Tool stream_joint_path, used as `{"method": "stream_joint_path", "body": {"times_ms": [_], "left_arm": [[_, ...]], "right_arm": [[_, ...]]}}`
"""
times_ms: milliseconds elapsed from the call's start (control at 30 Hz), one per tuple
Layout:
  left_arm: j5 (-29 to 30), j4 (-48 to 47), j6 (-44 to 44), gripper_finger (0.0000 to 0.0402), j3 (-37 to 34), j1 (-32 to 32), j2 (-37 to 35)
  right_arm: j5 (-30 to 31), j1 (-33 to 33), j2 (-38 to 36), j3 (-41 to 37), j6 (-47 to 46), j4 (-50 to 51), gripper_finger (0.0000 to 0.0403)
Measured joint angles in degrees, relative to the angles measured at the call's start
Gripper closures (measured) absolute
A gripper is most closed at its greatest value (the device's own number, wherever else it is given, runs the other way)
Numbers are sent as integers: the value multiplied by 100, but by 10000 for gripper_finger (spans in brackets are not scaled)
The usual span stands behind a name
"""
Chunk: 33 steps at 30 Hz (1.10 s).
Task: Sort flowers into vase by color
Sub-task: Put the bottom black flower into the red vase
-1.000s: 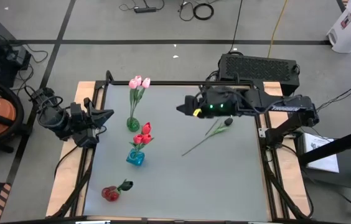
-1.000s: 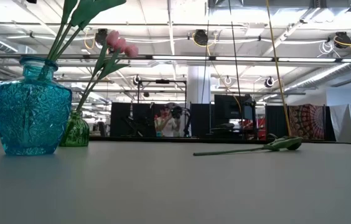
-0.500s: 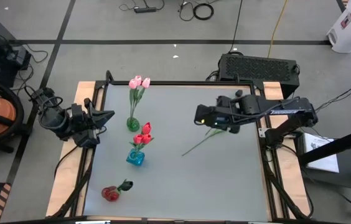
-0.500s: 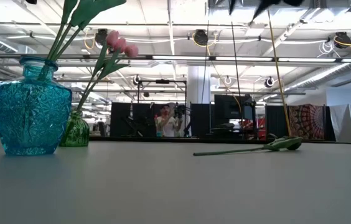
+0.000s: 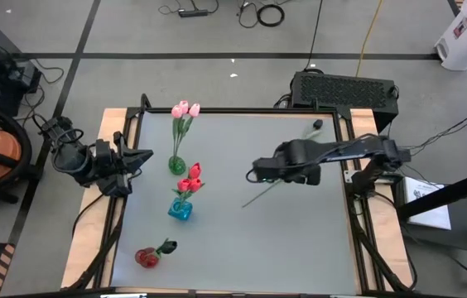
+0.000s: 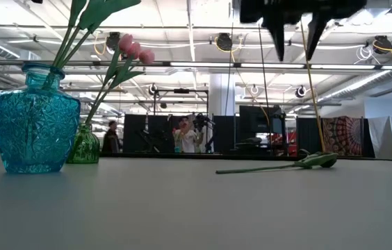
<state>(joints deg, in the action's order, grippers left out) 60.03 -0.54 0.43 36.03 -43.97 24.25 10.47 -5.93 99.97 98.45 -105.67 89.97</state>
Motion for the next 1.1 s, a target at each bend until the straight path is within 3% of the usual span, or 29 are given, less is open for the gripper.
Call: {"method": "stream_joint_path", "body": {"times_ms": [333, 600, 733, 867, 1100], "left_arm": [[0, -1, -2, 384, 0, 0, 0], [1, 0, -2, 384, 0, 1, 0], [0, 0, -2, 384, 0, 0, 0], [0, -2, -1, 384, 0, 1, -2], [2, -25, -2, 384, 0, 1, 0]], "right_arm": [[-12, 110, 955, -1, -700, 0, 204], [-52, 352, 897, -542, -1041, -1, 204], [-164, 520, 343, -1147, -1088, -105, 211], [-126, 601, -659, -2084, -1411, -550, 230], [-35, 459, -2756, -4254, -2106, -2297, 255]]}}
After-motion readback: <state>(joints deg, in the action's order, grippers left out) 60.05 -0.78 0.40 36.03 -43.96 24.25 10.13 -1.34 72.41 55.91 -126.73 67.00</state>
